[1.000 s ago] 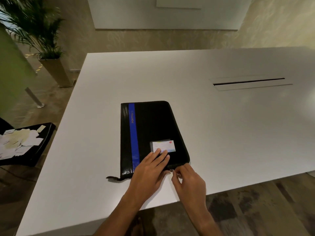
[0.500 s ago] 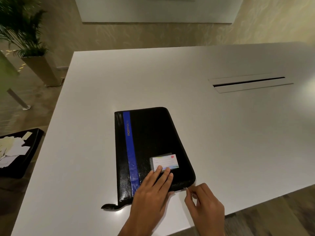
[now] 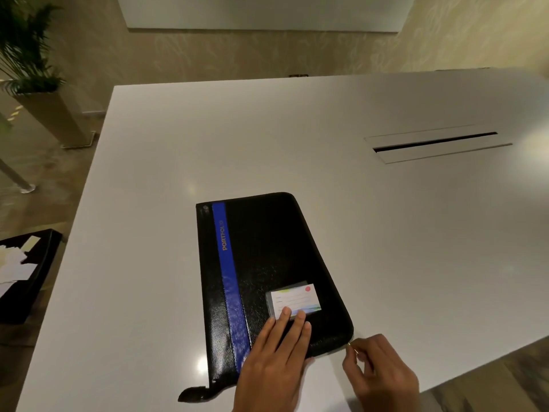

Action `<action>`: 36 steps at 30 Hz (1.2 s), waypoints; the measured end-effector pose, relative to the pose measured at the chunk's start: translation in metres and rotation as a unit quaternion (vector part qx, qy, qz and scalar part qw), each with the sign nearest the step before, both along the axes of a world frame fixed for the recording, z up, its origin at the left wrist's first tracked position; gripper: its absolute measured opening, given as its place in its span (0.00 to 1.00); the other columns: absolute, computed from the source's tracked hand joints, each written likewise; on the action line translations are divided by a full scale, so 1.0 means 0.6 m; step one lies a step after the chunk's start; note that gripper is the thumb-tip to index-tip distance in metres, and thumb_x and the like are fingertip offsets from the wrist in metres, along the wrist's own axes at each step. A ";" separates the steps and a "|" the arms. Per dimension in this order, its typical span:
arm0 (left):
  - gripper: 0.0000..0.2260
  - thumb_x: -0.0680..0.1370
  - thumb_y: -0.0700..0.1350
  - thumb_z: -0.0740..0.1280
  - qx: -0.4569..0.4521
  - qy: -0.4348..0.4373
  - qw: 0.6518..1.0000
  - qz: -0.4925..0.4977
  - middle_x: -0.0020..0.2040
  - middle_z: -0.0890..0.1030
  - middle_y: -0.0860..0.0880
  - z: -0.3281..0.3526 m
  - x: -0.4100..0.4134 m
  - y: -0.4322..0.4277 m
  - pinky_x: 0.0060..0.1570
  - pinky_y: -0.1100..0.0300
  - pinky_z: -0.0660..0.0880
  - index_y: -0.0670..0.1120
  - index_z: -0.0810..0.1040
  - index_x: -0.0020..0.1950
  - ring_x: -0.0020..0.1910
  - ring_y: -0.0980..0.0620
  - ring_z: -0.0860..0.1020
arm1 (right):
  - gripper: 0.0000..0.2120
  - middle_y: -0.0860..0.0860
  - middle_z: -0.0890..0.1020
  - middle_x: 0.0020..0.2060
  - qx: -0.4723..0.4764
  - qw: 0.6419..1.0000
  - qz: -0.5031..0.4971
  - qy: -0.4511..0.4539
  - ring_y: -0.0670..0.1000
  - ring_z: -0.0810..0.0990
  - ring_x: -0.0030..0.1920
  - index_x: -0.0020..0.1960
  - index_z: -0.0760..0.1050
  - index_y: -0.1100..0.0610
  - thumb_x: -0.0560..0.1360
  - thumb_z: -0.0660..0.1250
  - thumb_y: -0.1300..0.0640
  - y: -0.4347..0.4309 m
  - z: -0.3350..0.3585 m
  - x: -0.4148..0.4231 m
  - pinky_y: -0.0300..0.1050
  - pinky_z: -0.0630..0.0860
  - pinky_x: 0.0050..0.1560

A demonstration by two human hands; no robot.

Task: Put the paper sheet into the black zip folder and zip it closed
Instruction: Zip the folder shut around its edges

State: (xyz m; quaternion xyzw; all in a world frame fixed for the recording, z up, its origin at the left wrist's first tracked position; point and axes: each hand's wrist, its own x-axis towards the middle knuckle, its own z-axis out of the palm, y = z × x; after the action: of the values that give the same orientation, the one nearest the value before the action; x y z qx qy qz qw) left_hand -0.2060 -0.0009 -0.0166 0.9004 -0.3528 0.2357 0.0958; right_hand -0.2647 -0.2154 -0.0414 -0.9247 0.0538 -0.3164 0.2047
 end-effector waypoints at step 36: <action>0.48 0.78 0.79 0.54 0.000 0.294 0.908 0.298 0.90 0.49 0.43 0.019 0.267 -0.215 0.84 0.30 0.46 0.50 0.53 0.89 0.89 0.37 0.45 | 0.06 0.44 0.76 0.40 0.065 0.936 0.299 0.171 0.47 0.72 0.32 0.45 0.78 0.50 0.81 0.72 0.53 -0.131 0.024 0.154 0.52 0.76 0.29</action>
State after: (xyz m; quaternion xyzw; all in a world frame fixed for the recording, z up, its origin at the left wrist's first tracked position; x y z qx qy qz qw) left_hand -0.0456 -0.1301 -0.0054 0.9922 -0.0244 -0.0222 0.1204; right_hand -0.1722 -0.2943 -0.0271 -0.9227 -0.1709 -0.0735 0.3376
